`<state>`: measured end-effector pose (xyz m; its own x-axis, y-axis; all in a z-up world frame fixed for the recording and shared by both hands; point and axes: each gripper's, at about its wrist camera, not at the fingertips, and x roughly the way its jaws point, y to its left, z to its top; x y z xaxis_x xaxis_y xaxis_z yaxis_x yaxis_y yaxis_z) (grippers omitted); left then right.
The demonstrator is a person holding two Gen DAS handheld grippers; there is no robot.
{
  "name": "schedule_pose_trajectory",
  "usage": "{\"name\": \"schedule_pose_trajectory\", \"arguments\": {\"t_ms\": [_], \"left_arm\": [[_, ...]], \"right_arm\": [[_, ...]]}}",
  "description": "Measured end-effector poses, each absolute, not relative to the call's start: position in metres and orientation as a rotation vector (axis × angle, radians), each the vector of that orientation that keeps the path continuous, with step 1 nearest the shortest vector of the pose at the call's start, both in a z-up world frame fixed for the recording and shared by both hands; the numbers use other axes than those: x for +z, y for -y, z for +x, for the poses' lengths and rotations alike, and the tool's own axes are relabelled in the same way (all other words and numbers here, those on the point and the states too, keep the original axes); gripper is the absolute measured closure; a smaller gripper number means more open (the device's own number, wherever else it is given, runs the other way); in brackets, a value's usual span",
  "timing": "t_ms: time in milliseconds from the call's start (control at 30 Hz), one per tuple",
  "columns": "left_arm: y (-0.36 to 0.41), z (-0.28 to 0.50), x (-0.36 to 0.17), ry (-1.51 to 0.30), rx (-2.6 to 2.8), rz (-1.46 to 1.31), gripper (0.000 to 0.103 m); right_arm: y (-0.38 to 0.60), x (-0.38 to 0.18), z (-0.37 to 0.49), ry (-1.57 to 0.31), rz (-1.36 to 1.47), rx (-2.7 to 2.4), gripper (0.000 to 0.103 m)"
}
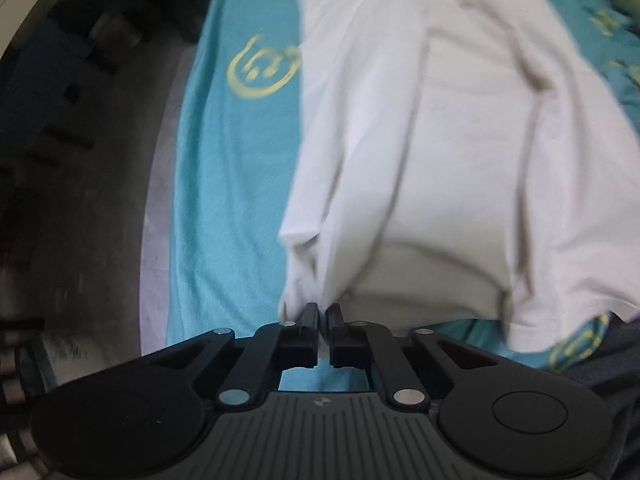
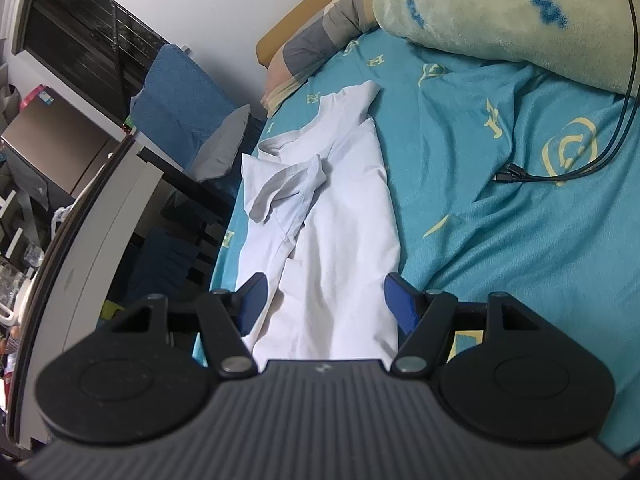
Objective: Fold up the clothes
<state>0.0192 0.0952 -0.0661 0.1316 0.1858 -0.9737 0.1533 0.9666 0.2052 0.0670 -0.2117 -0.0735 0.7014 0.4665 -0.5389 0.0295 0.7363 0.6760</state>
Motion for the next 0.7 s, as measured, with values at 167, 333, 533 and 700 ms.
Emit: {"name": "schedule_pose_trajectory", "arguments": {"t_ms": [167,333,533,700], "left_arm": [[-0.063,0.013,-0.011,-1.351,-0.204,0.534,0.099],[-0.033,0.010,0.022,-1.344,-0.377,0.575,0.100],[-0.022,0.020,-0.044,-1.431,-0.460,0.339,0.101],[-0.022,0.024,-0.110,-1.472,-0.433,0.250,0.088]], "right_arm": [[0.208,-0.075,0.068,-0.775,0.715,0.281,0.035],[0.205,-0.072,0.069,-0.768,0.708,0.295,0.035],[0.201,-0.070,0.069,-0.766,0.681,0.296,0.035],[0.198,-0.067,0.066,-0.745,0.624,0.304,0.035]]}}
